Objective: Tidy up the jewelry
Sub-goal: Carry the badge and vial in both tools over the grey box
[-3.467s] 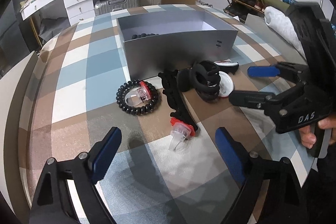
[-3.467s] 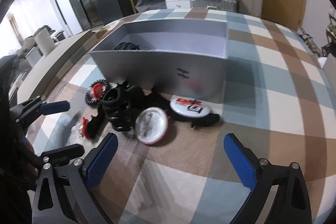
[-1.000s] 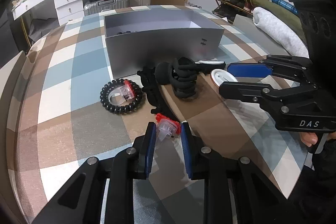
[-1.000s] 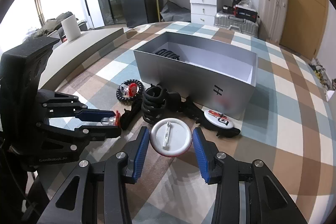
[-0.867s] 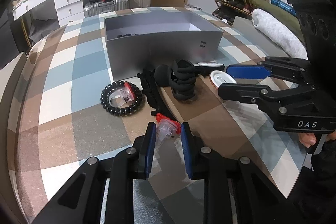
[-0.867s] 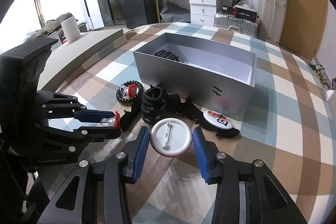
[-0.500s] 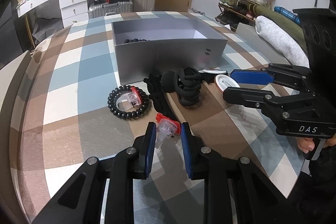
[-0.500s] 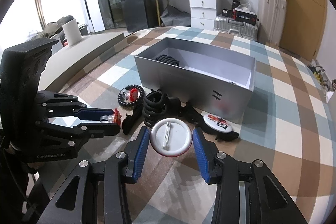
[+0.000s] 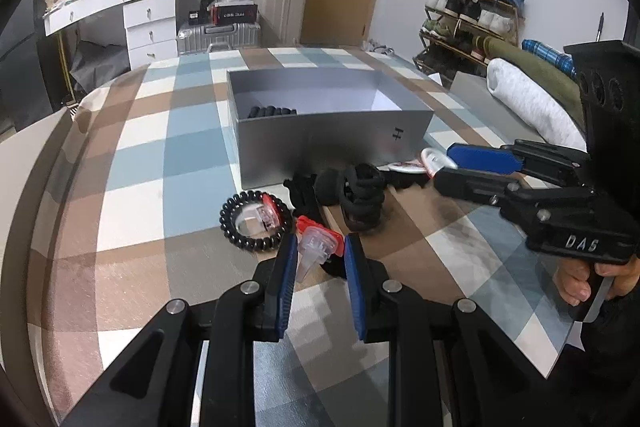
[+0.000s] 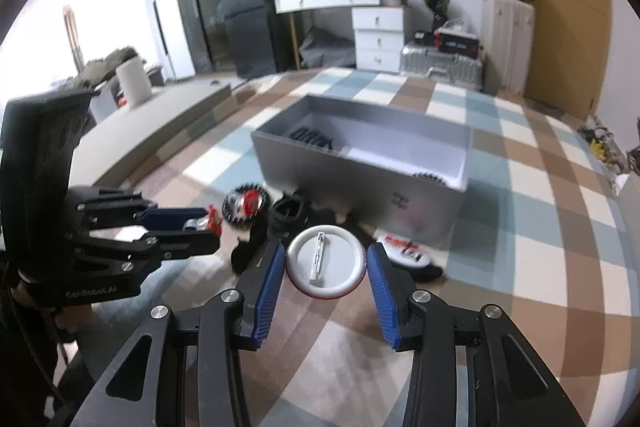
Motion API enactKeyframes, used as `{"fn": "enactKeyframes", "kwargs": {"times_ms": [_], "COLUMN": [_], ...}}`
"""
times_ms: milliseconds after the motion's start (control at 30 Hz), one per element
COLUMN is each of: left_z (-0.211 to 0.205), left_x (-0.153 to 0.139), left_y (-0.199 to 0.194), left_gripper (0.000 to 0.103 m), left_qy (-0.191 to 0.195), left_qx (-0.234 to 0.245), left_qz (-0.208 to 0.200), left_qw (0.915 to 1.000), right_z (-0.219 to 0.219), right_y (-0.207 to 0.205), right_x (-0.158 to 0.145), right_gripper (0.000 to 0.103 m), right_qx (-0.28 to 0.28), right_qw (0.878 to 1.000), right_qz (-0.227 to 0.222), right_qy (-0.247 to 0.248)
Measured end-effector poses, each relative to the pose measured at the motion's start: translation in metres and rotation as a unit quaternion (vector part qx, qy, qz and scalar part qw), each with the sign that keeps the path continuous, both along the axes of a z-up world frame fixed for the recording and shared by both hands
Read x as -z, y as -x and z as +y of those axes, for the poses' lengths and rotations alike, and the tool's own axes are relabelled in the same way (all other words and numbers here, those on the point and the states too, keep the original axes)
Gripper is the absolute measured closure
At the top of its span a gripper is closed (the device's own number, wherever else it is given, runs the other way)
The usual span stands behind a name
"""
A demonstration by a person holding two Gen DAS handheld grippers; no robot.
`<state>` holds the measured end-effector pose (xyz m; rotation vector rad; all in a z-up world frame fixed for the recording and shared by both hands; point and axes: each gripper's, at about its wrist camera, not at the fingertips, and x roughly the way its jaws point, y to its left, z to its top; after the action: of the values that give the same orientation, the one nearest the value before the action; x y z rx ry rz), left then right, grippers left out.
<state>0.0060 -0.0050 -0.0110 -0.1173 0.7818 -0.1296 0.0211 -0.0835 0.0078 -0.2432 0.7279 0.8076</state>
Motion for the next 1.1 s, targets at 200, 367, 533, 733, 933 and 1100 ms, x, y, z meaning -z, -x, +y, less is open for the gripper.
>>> {"fn": "enactKeyframes", "kwargs": {"times_ms": [200,367,533,733,933,1100], "left_z": [0.004,0.006,0.01,0.013,0.015,0.015], "left_x": [-0.005,-0.009,-0.012,-0.014,-0.017,-0.023], "left_y": [0.0,0.0,-0.001,-0.003,-0.011,-0.021], "left_gripper": [0.085,0.085,0.085,0.085,0.085,0.085], "left_qy": [0.005,0.005,0.008,0.013,0.012,0.009], "left_qx": [-0.012,-0.022,-0.034,-0.046,-0.057,-0.058], "left_qz": [-0.015,-0.023,-0.03,-0.035,-0.044,-0.058], "left_qw": [0.9998,0.9995,0.999,0.9982,0.9973,0.9966], "right_z": [-0.012,-0.021,-0.025,-0.027,-0.033,-0.039], "right_y": [-0.004,-0.007,-0.01,-0.012,-0.016,-0.023], "right_x": [-0.013,-0.02,-0.023,-0.023,-0.021,-0.02], "right_gripper": [0.062,0.062,0.062,0.062,0.062,0.062], "right_qx": [0.024,0.045,0.055,0.065,0.077,0.083], "right_qw": [0.999,0.997,0.995,0.994,0.993,0.992], "right_qz": [-0.017,-0.026,-0.03,-0.034,-0.033,-0.022], "right_qy": [-0.032,-0.061,-0.072,-0.08,-0.088,-0.095]}}
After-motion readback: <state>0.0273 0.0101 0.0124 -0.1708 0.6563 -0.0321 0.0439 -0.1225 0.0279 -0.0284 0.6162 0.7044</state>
